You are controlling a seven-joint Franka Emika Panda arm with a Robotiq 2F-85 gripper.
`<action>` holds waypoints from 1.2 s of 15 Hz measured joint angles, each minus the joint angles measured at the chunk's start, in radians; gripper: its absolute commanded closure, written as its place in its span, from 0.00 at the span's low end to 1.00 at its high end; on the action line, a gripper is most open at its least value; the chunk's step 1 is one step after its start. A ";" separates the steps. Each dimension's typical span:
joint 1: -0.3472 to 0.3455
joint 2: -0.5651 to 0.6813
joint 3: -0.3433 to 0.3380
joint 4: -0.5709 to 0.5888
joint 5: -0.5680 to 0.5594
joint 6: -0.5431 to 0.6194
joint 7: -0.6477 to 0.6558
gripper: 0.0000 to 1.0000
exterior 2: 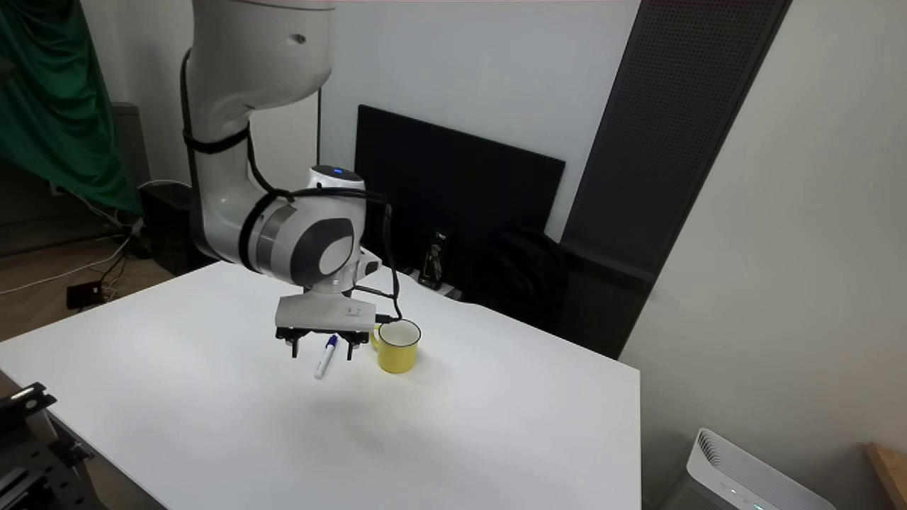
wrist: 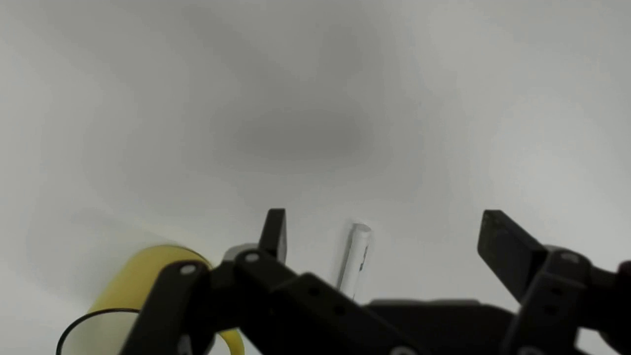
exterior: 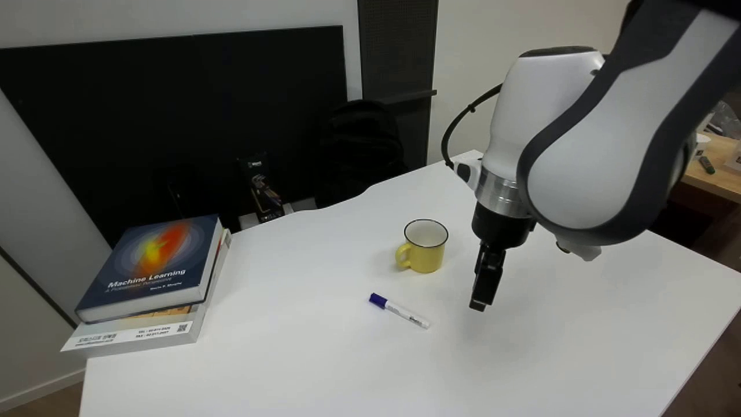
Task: Put the marker in the mug
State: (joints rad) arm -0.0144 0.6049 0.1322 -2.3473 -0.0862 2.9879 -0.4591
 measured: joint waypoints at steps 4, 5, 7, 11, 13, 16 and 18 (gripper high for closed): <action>0.039 0.109 -0.040 0.103 -0.019 0.016 0.043 0.00; 0.046 0.136 -0.043 0.135 -0.022 0.016 0.049 0.00; 0.062 0.192 -0.049 0.205 -0.028 0.014 0.063 0.00; 0.098 0.290 -0.050 0.344 -0.034 -0.007 0.083 0.00; 0.118 0.329 -0.050 0.405 -0.034 -0.029 0.097 0.00; 0.152 0.372 -0.059 0.471 -0.033 -0.057 0.149 0.00; 0.190 0.388 -0.090 0.494 -0.033 -0.063 0.204 0.00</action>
State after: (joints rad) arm 0.1754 0.9928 0.0422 -1.8532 -0.1189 2.9245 -0.2547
